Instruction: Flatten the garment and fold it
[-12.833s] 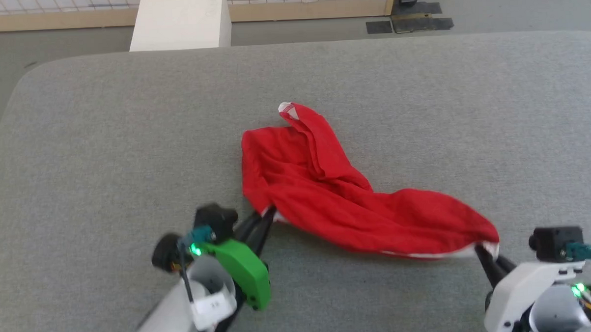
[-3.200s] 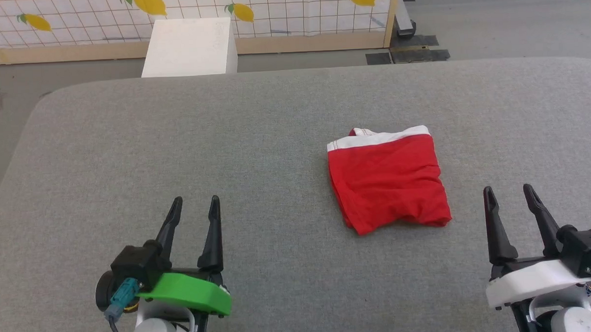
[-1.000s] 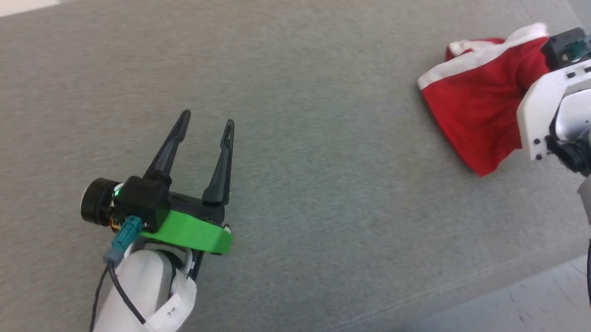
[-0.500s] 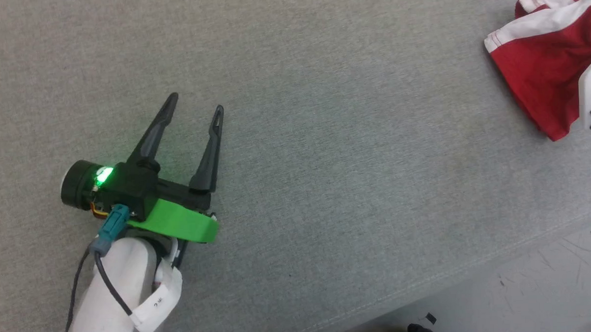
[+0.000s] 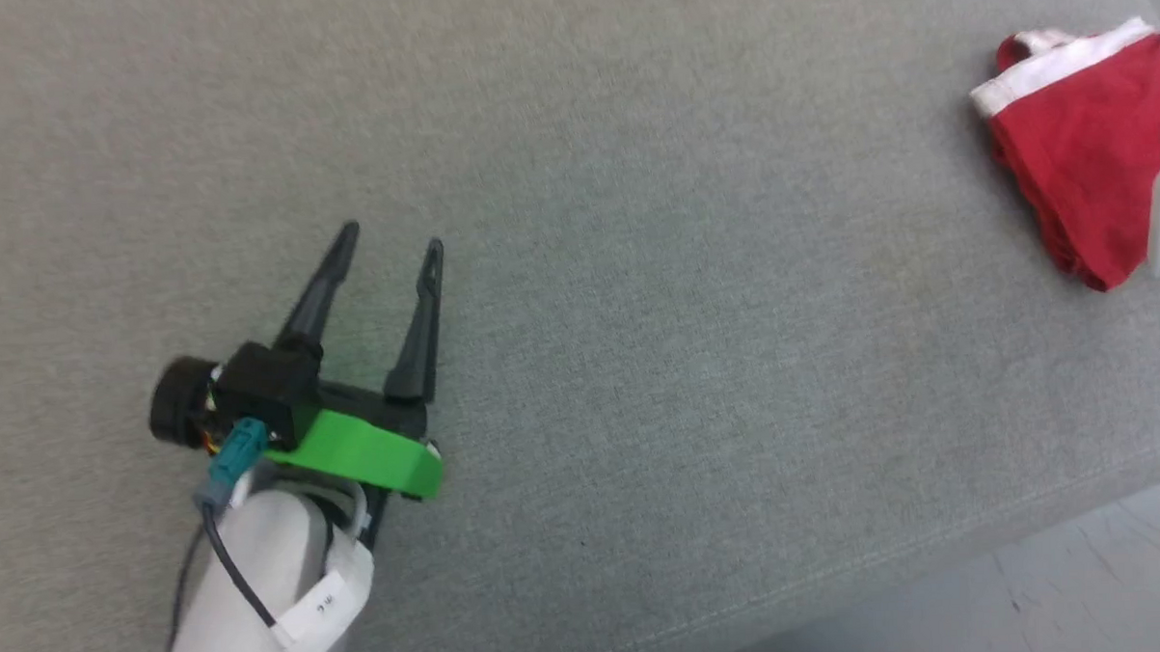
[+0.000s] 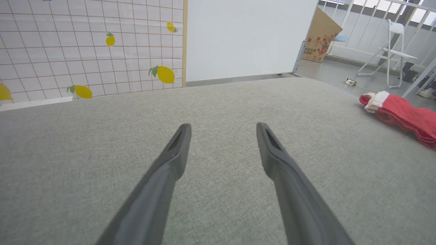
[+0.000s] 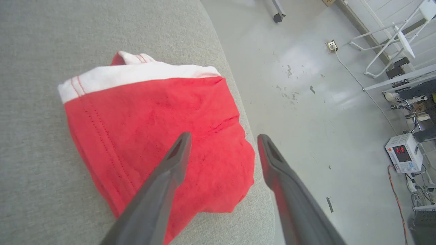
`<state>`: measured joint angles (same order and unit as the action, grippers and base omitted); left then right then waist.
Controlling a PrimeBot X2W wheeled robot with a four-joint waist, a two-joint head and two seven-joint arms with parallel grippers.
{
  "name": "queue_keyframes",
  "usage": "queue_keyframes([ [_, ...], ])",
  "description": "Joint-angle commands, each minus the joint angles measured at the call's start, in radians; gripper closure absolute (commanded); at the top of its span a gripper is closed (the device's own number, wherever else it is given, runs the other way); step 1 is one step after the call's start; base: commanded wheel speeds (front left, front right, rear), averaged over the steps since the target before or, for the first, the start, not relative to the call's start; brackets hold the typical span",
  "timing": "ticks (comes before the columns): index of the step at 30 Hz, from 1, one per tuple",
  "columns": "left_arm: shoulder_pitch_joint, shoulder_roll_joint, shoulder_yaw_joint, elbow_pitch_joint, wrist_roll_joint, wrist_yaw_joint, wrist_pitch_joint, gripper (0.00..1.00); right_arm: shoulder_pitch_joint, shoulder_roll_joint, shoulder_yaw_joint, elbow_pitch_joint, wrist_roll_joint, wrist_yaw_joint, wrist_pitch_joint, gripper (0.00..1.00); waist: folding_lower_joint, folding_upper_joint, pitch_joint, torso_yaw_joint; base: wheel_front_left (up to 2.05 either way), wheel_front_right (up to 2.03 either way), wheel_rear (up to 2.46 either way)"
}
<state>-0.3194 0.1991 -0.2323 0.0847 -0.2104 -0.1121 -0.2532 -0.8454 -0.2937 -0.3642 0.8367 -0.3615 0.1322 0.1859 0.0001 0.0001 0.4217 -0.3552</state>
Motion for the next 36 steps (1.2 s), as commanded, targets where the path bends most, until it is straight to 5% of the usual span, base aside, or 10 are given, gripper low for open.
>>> queue_keyframes([
  [1, 0.020, -0.012, 0.004, 0.010, -0.008, 0.005, -0.007, 0.00, 0.026, 0.008, -0.007, -0.014, 0.015, -0.002, -0.025, 0.00, -0.0001, -0.0001, -0.093, 0.045, 0.00, 0.00, 0.00],
  [8, 0.082, -0.075, 0.034, 0.020, -0.028, -0.001, -0.008, 0.00, 0.135, 0.041, 0.025, -0.093, 0.161, -0.002, -0.148, 0.00, -0.0001, -0.0001, -0.218, 0.128, 0.00, 0.00, 0.00],
  [19, 0.177, -0.134, 0.072, 0.053, -0.040, -0.012, -0.008, 0.00, 0.466, 0.104, 0.117, -0.446, 0.399, -0.002, -0.368, 0.00, -0.0001, -0.0001, -0.344, 0.285, 0.00, 0.00, 0.00],
  [36, 0.224, -0.148, 0.083, 0.058, -0.025, -0.018, -0.009, 0.00, 0.866, 0.238, 0.139, -0.817, 0.391, -0.002, -0.447, 0.00, -0.0001, -0.0001, -0.377, 0.403, 0.00, 0.00, 0.00],
])
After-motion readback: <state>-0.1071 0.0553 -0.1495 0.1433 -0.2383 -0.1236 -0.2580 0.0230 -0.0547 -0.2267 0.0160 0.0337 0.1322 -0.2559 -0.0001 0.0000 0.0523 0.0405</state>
